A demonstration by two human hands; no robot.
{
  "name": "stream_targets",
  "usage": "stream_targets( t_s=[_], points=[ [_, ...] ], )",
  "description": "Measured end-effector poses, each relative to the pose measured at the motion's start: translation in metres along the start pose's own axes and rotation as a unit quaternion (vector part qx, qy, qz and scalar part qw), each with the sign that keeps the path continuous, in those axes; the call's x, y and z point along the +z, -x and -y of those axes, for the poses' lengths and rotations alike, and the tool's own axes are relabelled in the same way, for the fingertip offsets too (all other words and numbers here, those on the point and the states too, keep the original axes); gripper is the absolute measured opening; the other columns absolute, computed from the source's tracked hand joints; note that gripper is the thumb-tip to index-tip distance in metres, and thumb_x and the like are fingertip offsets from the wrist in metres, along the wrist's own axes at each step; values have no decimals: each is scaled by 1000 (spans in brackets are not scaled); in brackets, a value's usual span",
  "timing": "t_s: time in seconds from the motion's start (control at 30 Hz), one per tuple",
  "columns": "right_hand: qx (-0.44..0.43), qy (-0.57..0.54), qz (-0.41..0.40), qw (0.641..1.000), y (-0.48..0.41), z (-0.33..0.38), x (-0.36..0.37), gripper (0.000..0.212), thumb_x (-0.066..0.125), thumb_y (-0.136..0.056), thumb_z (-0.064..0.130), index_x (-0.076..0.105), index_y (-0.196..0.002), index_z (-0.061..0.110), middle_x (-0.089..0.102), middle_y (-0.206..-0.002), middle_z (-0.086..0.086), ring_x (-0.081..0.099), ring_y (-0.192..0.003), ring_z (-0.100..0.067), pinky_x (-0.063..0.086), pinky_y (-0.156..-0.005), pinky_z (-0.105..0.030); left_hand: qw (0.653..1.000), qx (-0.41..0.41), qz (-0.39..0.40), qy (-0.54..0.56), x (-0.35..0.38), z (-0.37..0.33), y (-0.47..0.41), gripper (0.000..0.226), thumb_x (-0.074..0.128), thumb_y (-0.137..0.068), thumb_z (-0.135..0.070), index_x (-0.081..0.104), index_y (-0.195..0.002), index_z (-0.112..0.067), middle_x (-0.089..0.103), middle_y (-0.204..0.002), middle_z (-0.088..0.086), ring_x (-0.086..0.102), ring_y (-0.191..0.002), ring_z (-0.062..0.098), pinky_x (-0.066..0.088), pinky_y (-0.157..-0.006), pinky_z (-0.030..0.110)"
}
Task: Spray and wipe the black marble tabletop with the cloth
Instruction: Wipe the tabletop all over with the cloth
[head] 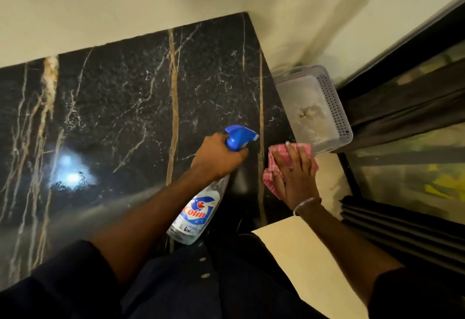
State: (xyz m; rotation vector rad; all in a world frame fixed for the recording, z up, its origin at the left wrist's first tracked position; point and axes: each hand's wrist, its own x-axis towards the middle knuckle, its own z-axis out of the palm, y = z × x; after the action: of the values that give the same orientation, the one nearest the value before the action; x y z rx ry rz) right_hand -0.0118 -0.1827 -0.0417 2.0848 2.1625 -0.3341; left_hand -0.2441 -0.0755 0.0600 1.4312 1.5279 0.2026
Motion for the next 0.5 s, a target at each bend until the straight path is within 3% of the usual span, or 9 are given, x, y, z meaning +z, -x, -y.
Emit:
stream_targets(
  t_s=[0.1, 0.27, 0.37, 0.5],
  points=[
    [-19, -2, -5, 1000, -67, 5, -13, 62, 28, -97, 48, 13, -155, 35, 11, -163, -9, 10, -148, -38, 16, -116, -61, 999, -36, -28, 5, -4, 0, -6, 28, 74, -76, -35, 61, -96, -20, 60, -70, -11, 60, -62, 1, 38, -52, 14],
    [-39, 3, -8, 999, -169, 16, -32, 61, 25, -95, 50, 22, -154, 34, 16, -162, -10, 14, -147, -38, 18, -114, -62, 995, -63, -65, 41, -20, 0, -29, 29, 73, -74, -38, 64, -95, -21, 66, -77, -6, 63, -68, 5, 40, -54, 15],
    [-56, 36, -11, 998, -217, 22, -41, 62, 23, -95, 49, 17, -155, 34, 16, -162, -12, 15, -147, -39, 18, -115, -61, 993, -70, -79, 51, -34, -5, -48, 19, 72, -77, -36, 58, -83, -25, 58, -65, -11, 57, -58, 2, 37, -50, 13],
    [-58, 39, -28, 997, -281, 30, -53, 62, 28, -96, 48, 14, -155, 36, 17, -161, -11, 16, -146, -40, 20, -114, -61, 990, -66, -106, 65, -51, -16, -71, 19, 72, -78, -34, 55, -81, -25, 55, -63, -11, 54, -52, -1, 36, -44, 5]
  ],
)
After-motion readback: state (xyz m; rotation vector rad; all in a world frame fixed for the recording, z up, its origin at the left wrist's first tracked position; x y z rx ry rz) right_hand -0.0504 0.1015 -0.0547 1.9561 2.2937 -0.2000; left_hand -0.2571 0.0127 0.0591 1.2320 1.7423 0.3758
